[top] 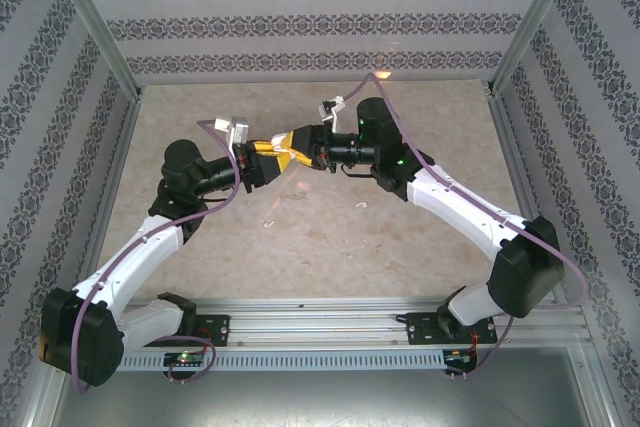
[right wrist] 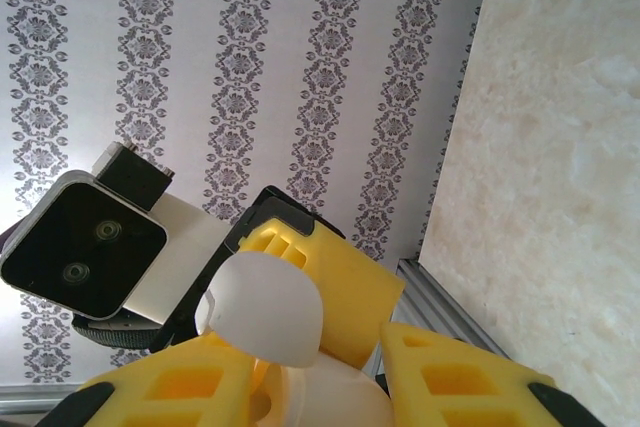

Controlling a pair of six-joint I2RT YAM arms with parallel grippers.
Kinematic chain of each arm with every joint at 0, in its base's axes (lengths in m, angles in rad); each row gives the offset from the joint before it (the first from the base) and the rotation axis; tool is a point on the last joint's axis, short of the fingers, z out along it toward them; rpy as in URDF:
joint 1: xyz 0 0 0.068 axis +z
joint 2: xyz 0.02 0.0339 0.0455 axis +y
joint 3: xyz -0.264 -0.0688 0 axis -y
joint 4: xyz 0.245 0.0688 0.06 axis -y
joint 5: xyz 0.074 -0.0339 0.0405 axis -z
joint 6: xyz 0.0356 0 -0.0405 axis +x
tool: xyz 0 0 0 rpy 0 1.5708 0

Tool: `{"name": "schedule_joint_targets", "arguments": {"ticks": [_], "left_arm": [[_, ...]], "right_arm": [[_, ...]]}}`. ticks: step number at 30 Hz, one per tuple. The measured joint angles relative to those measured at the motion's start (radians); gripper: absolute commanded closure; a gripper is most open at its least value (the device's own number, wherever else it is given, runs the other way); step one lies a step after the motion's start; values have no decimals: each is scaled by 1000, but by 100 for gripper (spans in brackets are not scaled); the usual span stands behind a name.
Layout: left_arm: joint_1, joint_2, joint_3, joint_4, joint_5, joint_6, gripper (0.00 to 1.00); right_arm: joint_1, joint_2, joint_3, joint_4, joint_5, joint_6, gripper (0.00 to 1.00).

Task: Insert the wireless bluetooth earbuds into the charging case

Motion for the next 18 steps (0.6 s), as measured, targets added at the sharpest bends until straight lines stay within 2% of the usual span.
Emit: {"name": "schedule_joint_targets", "arguments": {"ticks": [3, 6, 9, 13, 18], "left_arm": [[2, 3, 0, -3, 0, 2, 70], [2, 5, 0, -3, 6, 2, 60], [2, 5, 0, -2, 15, 1, 60], [5, 6, 0, -4, 17, 1, 71], [6, 6, 0, -5, 18, 5, 60]], "right_arm": [[0, 0, 0, 0, -8, 0, 80], [0, 0, 0, 0, -8, 0, 80], [0, 0, 0, -1, -8, 0, 80], [0, 2, 1, -1, -15, 0, 80], [0, 14, 14, -5, -19, 1, 80]]}}
